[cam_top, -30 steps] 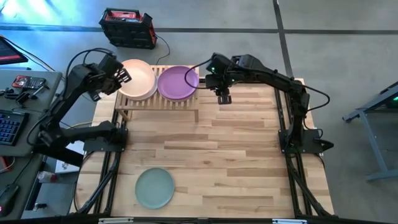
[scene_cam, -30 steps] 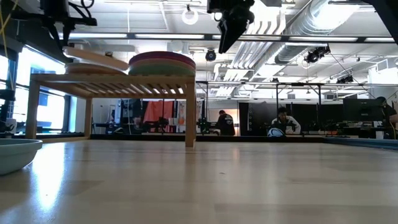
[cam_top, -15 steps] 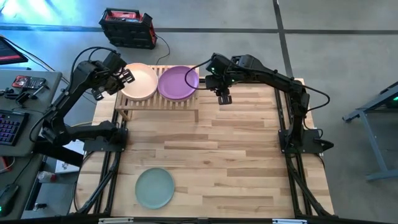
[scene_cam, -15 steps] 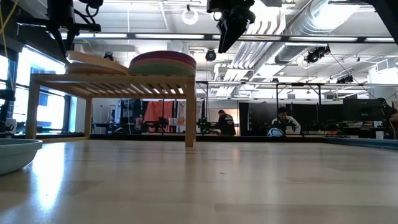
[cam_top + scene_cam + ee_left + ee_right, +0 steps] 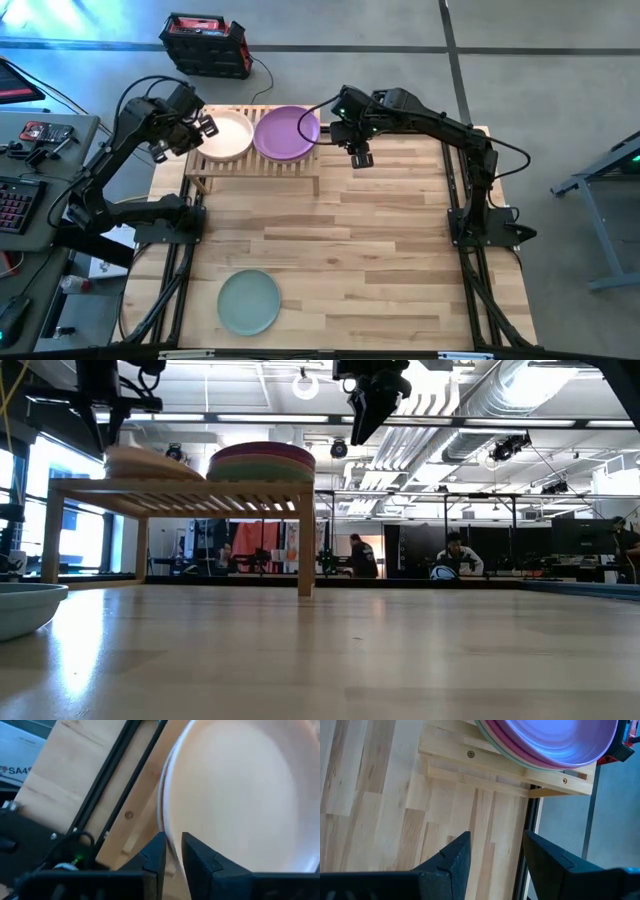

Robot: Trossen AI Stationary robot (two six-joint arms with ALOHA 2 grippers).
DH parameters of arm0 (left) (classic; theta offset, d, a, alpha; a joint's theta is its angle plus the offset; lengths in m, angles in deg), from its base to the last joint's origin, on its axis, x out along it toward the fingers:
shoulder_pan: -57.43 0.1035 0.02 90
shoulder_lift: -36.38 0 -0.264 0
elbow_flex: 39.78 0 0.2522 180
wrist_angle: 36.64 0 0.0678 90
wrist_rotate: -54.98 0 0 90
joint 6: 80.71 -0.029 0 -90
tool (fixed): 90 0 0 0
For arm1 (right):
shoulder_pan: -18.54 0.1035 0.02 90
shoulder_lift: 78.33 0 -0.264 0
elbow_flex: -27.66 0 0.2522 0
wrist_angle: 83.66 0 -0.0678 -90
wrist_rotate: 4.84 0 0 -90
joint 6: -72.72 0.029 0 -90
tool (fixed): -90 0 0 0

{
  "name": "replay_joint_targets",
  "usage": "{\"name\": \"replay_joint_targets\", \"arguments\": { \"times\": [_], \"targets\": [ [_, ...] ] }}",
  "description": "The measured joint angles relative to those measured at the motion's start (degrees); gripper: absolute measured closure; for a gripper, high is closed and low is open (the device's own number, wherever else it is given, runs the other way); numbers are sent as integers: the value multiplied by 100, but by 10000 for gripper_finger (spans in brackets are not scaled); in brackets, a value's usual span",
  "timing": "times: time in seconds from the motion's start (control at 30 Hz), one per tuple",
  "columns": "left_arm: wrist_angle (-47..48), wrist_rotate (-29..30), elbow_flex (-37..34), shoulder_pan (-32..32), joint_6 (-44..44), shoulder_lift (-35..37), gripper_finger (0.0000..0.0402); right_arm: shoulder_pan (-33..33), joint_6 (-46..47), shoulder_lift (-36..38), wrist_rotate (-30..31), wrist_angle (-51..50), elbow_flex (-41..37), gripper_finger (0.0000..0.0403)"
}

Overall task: Place and stack plates onto a shelf
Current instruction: Stack the light brown plate on top of the gray plate on the shelf, then stack the green plate on top of the light brown plate on the shelf

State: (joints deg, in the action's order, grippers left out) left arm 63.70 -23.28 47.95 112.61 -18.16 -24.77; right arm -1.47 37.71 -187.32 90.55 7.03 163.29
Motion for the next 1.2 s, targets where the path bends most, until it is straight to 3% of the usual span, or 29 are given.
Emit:
{"name": "replay_joint_targets", "arguments": {
  "times": [0.37,0.53,0.8,0.97,1.2],
  "targets": [
    [302,-266,0,-7,-307,62,339,0,0,0,-4,-2,0,245],
    [292,-93,0,-7,-372,299,339,0,0,0,-6,-4,0,245],
    [-640,59,0,-7,-388,714,339,0,176,0,-7,0,0,245],
    [-1235,-207,0,-7,-611,553,339,0,308,0,-7,0,0,245],
    [-1092,-523,0,-8,-772,0,339,0,310,0,-7,-2,0,245]
  ]
}}
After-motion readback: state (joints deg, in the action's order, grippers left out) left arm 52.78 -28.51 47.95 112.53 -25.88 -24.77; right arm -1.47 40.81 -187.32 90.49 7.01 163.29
